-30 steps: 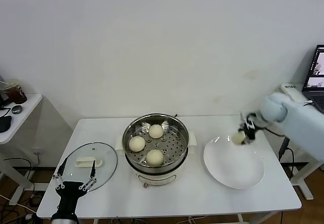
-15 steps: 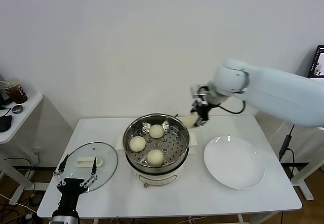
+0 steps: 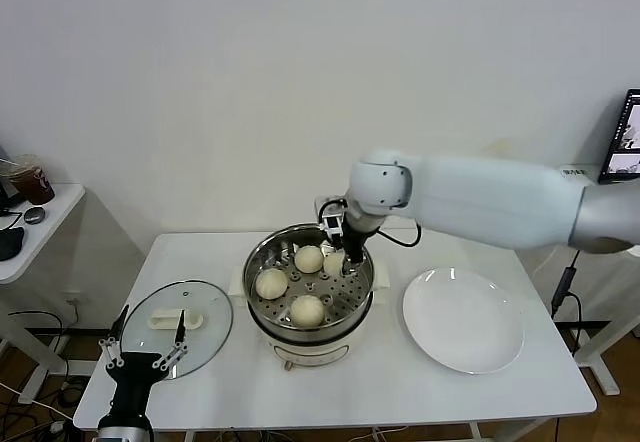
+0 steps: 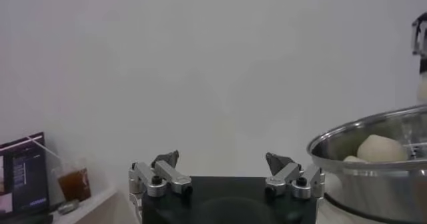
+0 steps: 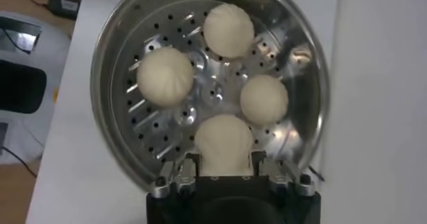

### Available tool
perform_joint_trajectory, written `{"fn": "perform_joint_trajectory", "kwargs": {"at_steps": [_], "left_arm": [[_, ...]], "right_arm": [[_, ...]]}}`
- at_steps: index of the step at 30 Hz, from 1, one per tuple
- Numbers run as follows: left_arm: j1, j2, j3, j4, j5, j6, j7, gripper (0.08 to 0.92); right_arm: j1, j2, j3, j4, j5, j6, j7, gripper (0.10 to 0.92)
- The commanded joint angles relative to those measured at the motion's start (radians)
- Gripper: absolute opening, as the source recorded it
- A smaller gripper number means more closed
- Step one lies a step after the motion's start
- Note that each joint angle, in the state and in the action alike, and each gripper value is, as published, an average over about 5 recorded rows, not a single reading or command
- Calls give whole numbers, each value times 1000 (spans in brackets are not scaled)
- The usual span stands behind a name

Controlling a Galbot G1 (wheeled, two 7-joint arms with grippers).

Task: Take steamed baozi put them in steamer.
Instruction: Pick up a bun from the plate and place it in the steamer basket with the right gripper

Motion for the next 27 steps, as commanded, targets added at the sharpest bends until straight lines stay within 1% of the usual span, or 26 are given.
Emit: {"fn": "perform_joint_trajectory", "kwargs": {"at_steps": [1, 9, 12, 16, 21, 24, 27], "left_arm": [[0, -1, -1, 3, 0, 0, 1, 823], [0, -3, -1, 4, 0, -1, 0, 823], [1, -3, -5, 4, -2, -3, 0, 823], [5, -3, -9, 2, -4, -5, -1, 823], [2, -5, -7, 3, -4, -6, -2, 823], [-3, -8, -2, 5, -4, -6, -1, 823], [-7, -8, 2, 7, -4, -7, -2, 823]], "right_arm": [[-90, 65, -11, -75, -52, -32, 17, 472], [-122, 63, 3, -84, -68, -31, 34, 479], [-127, 56, 10, -87, -73, -29, 43, 507], [-113, 33, 24, -63, -58, -31, 49, 608], [-47, -25, 59, 18, 12, -46, 74, 754], [-11, -70, 81, 61, 29, -46, 80, 808], [-3, -147, 136, 119, 49, -45, 122, 821]]}}
